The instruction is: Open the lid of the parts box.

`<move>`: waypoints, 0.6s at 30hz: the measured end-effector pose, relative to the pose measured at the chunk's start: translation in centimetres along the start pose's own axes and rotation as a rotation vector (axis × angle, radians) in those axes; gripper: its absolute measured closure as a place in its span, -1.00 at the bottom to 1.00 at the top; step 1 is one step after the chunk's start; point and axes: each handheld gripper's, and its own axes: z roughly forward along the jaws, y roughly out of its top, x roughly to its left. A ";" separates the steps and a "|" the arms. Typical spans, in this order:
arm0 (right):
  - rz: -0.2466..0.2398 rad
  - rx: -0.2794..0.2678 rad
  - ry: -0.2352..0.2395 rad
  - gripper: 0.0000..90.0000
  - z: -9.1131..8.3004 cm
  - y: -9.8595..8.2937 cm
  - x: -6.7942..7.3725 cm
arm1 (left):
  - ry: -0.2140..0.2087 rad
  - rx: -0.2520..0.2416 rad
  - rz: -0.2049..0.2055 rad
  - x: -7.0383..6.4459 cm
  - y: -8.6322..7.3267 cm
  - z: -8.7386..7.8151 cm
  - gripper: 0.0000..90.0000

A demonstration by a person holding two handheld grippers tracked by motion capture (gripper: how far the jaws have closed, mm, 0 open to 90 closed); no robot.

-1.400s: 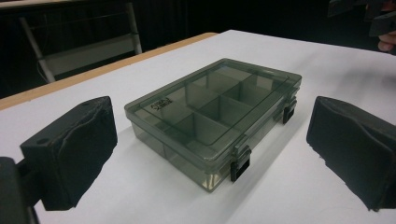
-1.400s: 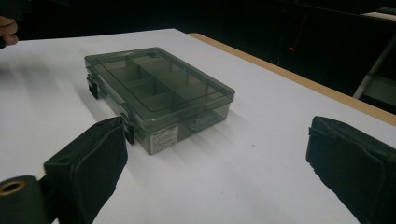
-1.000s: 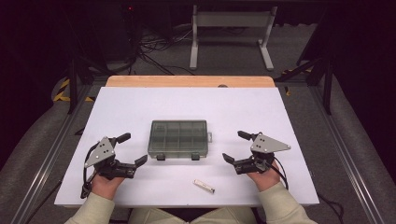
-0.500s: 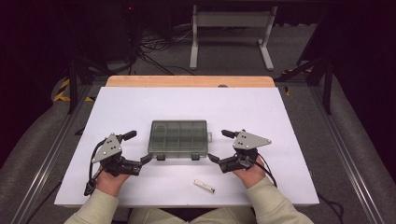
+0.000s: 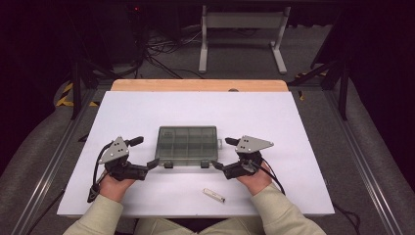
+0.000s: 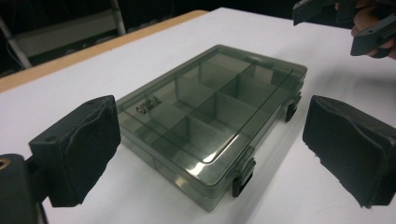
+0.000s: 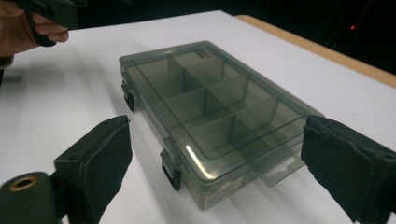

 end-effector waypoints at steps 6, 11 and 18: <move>0.020 0.053 0.006 -0.68 0.7 -0.3 -0.3 | -0.012 0.055 0.020 0.2 -0.2 0.6 -0.80; 0.037 0.106 0.012 -0.63 1.3 -0.7 -0.4 | -0.039 0.112 -0.009 0.8 -0.5 1.2 -0.69; 0.047 0.160 0.011 -0.61 1.8 -1.1 -0.5 | -0.066 0.173 -0.028 1.1 -1.2 1.8 -0.66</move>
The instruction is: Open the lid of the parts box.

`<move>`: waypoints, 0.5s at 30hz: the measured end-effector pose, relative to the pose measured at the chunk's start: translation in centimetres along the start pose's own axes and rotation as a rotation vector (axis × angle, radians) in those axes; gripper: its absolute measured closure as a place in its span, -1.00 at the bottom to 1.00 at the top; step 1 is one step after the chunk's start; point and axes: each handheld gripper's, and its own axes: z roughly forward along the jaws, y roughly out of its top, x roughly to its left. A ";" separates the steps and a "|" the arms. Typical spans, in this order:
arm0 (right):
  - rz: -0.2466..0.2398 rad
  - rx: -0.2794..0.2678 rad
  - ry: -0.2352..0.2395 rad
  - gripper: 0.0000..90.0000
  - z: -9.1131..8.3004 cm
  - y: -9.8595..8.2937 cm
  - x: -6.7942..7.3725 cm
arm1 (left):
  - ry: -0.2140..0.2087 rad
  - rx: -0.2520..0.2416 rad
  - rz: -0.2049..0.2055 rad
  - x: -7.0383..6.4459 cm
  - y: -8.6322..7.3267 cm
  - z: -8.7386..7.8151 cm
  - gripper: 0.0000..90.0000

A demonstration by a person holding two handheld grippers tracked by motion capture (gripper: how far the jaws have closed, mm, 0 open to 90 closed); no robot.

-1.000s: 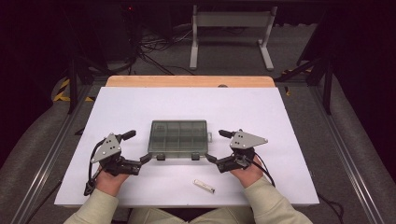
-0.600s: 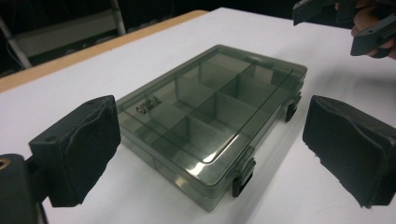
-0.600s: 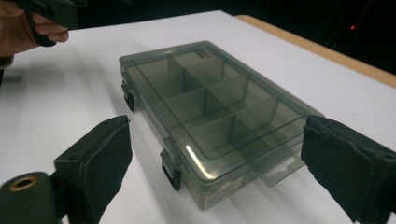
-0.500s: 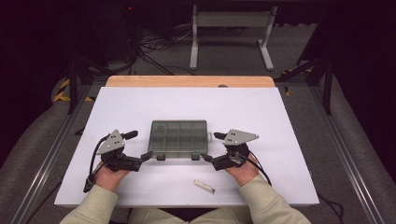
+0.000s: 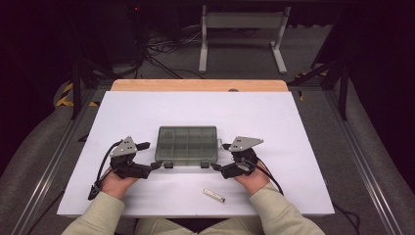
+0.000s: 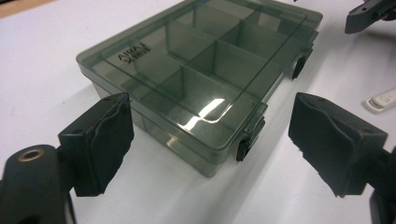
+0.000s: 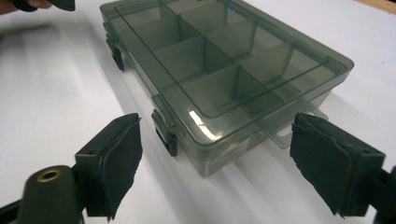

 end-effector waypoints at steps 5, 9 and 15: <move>-0.001 0.031 0.004 -0.61 0.4 -0.3 0.1 | -0.003 0.033 0.007 0.2 -0.2 0.4 -0.64; 0.000 0.045 0.006 -0.61 0.7 -0.4 0.1 | -0.007 0.055 0.004 0.3 -0.4 0.6 -0.63; 0.003 0.063 0.008 -0.61 1.1 -0.7 0.1 | -0.017 0.095 0.007 0.2 -0.6 1.0 -0.62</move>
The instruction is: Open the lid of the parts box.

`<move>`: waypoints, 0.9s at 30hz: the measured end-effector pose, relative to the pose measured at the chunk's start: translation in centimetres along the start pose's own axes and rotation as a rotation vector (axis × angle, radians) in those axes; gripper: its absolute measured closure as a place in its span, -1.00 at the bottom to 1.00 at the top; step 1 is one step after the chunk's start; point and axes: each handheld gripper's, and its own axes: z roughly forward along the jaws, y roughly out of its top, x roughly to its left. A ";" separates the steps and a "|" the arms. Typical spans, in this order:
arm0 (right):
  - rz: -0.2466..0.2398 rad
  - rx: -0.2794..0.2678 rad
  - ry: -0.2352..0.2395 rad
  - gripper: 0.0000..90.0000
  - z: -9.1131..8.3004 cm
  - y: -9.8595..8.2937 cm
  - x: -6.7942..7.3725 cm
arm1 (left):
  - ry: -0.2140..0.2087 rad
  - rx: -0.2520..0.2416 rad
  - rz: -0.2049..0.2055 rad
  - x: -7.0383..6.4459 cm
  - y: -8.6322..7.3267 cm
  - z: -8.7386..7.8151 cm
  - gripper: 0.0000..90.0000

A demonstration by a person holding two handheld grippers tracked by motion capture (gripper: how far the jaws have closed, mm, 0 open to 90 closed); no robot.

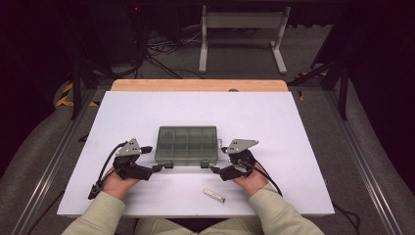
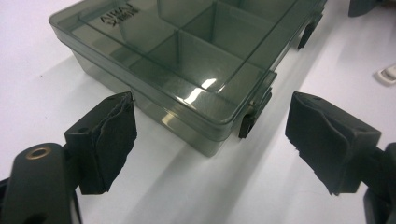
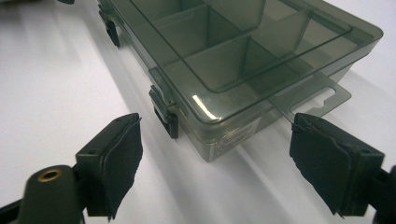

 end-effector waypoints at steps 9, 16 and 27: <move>0.010 -0.004 0.003 -0.48 0.0 -0.2 -0.1 | -0.003 0.023 0.011 0.0 -0.2 0.0 -0.45; 0.010 -0.010 -0.007 -0.35 0.0 -0.3 -0.1 | 0.000 0.037 0.000 0.2 -0.5 -0.1 -0.21; 0.002 -0.018 -0.003 0.00 -0.2 -0.3 -0.1 | -0.021 0.053 0.004 0.4 -0.7 -0.2 0.09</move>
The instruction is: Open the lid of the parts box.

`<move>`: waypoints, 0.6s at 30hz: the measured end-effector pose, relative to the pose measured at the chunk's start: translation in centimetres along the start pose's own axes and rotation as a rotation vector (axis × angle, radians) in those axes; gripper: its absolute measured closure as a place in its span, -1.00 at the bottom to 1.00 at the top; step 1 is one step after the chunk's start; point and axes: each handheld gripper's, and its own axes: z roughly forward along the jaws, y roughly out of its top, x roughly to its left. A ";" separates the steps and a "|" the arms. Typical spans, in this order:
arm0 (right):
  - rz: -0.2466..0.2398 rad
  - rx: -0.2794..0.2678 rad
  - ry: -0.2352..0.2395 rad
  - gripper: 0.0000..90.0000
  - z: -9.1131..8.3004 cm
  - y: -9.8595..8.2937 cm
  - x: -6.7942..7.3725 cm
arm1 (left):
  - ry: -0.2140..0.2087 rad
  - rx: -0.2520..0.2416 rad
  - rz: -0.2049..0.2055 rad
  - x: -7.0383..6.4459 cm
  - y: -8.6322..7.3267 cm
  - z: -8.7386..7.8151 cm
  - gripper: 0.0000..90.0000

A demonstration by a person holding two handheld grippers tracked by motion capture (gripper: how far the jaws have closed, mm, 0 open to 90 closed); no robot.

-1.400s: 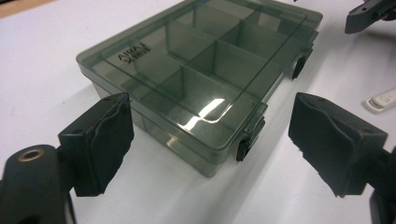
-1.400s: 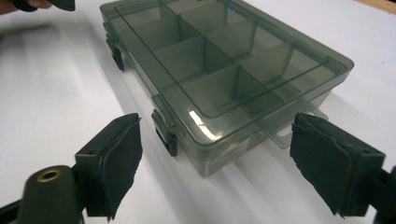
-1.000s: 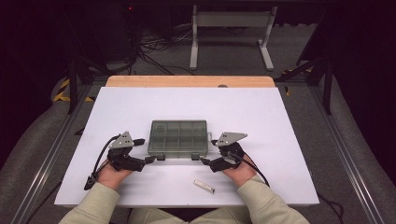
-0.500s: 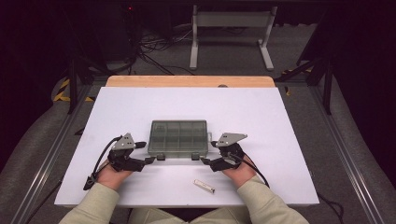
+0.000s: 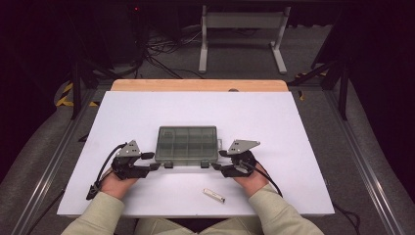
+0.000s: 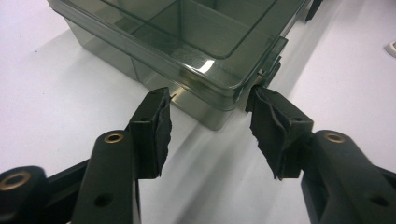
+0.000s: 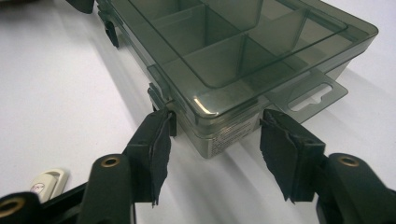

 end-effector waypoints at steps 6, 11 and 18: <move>-0.007 0.002 -0.002 0.13 0.0 0.0 0.1 | 0.002 0.004 -0.001 0.0 0.0 0.0 0.19; -0.008 0.004 -0.003 0.18 0.0 -0.1 0.1 | 0.004 -0.001 0.009 0.0 0.0 -0.1 0.29; -0.011 0.006 -0.008 0.23 0.0 -0.1 0.1 | -0.001 0.000 0.016 -0.2 0.0 -0.2 0.38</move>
